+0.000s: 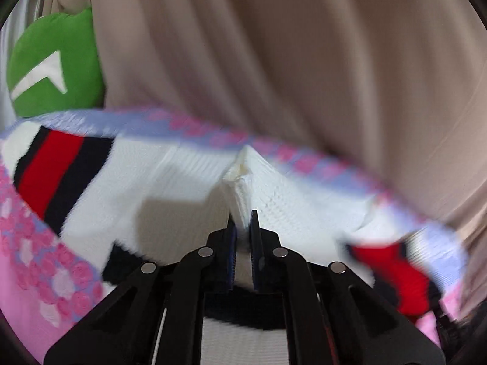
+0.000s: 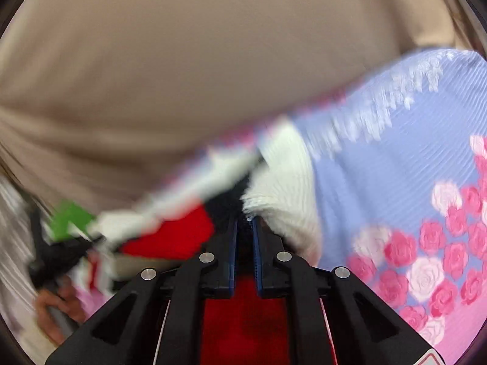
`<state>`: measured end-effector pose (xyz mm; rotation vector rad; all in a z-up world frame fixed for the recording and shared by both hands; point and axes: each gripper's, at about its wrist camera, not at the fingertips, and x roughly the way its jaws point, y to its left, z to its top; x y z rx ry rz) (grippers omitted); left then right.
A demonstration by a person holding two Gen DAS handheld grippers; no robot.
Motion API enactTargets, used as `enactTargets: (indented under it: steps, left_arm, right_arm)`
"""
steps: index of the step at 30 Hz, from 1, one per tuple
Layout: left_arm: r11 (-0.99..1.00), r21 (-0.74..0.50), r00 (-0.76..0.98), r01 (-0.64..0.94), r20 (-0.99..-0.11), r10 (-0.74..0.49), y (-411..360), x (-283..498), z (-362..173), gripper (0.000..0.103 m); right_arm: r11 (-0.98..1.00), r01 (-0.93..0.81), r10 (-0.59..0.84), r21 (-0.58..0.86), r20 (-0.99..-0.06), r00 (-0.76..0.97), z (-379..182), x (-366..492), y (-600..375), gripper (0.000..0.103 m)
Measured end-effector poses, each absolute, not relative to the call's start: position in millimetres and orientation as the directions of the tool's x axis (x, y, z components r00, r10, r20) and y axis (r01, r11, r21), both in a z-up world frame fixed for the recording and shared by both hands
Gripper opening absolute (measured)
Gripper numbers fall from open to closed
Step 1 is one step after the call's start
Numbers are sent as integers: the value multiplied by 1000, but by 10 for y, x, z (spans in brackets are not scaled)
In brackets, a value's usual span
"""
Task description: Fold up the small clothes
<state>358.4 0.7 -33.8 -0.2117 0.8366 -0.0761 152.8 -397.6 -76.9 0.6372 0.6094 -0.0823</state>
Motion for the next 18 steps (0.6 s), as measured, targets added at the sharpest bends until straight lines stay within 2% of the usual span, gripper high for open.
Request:
enactTargets:
  steps: [1,2,6,11,13,15,16,18]
  left_arm:
    - [976,-212,617,-46,-774,-139,55,3632,-565,7]
    - [973,-222,577,-71,-805,-141,77,3649,-733,7]
    - [969,-231,566,-91,-812,-140,85,3595,-910,7]
    - [975,-203,568,-86,-814,-119,10,3606,-927,7]
    - [977,-196,570,-86,-814,-113,-12,3605,-940,7]
    - [979,-184,574,-84,-813,-103,-39,3602,-952,8]
    - [980,-181,575,-82,-812,-101,12,3563,-912,8]
    - [977,-198,574,-81,-810,-117,68,3552,-872,10]
  right_arm:
    - [789,310,133,530,-641,756,-1034,1629,-4004,8]
    - [770,317,153,554,-642,751,-1141,1606,-4030,8]
    - [807,281,116,520,-606,787,-832,1344,-4005,9]
    - [848,306,-18,432,-555,832,-448,1148,-3984,14]
    - [863,307,-9,402,-594,805,-542,1368,-4021,12]
    - [895,347,-54,281,-703,709,-850,1619,-4004,3]
    - [905,342,-68,253,-707,704,-917,1639,-3996,0]
    - [902,357,-90,244,-701,708,-794,1571,-3960,0]
